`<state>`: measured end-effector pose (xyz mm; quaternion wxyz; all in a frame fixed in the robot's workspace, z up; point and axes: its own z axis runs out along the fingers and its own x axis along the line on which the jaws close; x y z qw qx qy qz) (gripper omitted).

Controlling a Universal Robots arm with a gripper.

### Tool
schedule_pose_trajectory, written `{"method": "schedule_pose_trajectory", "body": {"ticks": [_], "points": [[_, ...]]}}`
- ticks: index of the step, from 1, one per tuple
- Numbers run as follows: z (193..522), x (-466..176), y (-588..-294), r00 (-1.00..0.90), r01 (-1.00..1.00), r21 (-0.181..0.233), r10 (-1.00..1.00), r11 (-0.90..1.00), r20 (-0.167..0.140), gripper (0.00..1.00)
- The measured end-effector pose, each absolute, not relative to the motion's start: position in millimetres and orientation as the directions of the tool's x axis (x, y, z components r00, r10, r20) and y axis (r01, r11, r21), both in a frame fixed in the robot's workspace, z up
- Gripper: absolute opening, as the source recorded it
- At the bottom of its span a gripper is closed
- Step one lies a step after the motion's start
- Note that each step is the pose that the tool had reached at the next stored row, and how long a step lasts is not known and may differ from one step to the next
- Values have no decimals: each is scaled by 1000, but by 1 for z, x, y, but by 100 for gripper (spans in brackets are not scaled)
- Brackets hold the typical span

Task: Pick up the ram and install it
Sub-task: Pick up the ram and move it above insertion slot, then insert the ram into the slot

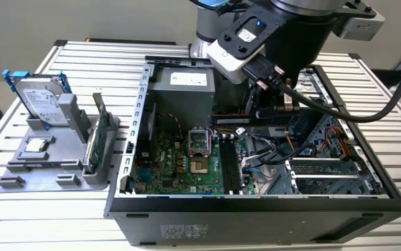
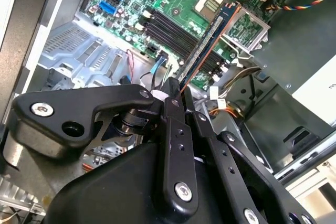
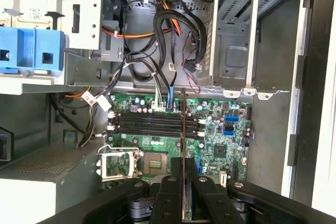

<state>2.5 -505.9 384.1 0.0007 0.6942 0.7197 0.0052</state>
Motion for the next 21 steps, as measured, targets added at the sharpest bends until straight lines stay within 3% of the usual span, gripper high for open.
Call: {"method": "schedule_pose_trajectory", "body": {"ticks": [21], "points": [[384,6,-504,-23,1000,8,1000,23,6,0]]}}
